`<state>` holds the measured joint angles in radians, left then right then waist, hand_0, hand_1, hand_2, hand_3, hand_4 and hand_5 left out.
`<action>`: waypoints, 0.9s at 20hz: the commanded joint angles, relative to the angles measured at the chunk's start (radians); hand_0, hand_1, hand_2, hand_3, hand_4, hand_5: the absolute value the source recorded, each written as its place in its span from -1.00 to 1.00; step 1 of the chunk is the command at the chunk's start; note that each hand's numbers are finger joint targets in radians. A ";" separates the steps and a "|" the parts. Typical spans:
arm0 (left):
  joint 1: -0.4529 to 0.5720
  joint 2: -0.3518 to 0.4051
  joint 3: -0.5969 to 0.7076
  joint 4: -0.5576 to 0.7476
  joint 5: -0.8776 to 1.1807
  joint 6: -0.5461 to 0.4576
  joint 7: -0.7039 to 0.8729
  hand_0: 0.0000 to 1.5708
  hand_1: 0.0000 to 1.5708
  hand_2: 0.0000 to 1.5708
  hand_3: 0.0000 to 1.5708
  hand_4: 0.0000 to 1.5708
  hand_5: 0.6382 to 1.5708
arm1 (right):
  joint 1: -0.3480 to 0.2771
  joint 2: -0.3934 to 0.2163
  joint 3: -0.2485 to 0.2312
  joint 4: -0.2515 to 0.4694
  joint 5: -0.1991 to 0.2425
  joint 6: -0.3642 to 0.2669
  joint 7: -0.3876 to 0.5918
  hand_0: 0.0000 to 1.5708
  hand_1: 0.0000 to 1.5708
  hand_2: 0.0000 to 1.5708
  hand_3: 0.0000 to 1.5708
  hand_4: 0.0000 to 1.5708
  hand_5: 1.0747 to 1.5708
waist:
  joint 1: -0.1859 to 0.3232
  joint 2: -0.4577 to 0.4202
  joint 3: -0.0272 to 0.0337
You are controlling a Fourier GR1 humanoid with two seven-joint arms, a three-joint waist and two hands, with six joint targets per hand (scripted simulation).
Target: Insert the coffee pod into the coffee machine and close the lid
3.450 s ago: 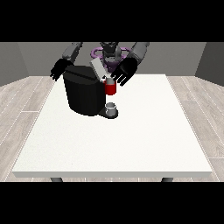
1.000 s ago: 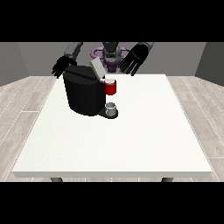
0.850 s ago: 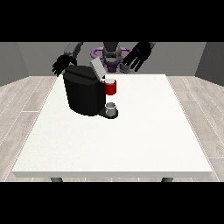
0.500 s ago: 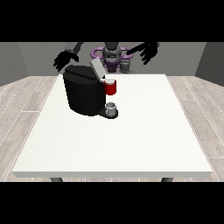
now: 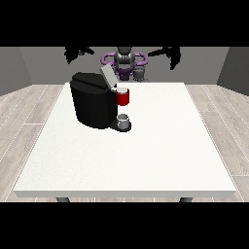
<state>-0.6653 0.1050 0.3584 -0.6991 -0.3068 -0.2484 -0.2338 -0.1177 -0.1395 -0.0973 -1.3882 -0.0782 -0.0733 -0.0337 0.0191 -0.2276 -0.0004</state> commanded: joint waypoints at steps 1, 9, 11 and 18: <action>0.053 0.007 0.025 -0.024 0.058 -0.043 0.001 -1.00 -1.00 -1.00 -1.00 -1.00 1.00 | -0.062 -0.050 0.020 -0.075 -0.010 0.054 0.082 -1.00 -1.00 -1.00 -1.00 -1.00 1.00 | 0.008 -0.020 -0.0001; 0.144 -0.060 0.010 -0.123 0.146 -0.090 0.060 -1.00 -1.00 -1.00 -1.00 -0.97 1.00 | -0.127 -0.022 0.083 -0.090 0.031 0.050 0.133 -1.00 -1.00 -1.00 -1.00 -1.00 1.00 | 0.089 -0.012 0.0002; 0.180 -0.103 -0.038 -0.191 0.136 -0.074 0.066 -1.00 -1.00 -1.00 -1.00 -1.00 1.00 | -0.118 -0.071 0.054 -0.050 0.023 0.105 0.087 -1.00 -1.00 -1.00 -1.00 -0.83 1.00 | 0.131 -0.019 0.0007; 0.274 -0.065 -0.071 -0.371 0.226 -0.079 0.129 -1.00 -1.00 -1.00 -1.00 -1.00 1.00 | -0.178 -0.036 0.086 -0.043 0.050 0.116 0.094 -1.00 -1.00 -1.00 -1.00 -0.84 1.00 | 0.106 0.066 0.0005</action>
<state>-0.4335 0.0223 0.2946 -0.9885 -0.1232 -0.3062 -0.1599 -0.2751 -0.1807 -0.0288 -1.4292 -0.0385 0.0242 0.0437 0.1292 -0.1848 0.0001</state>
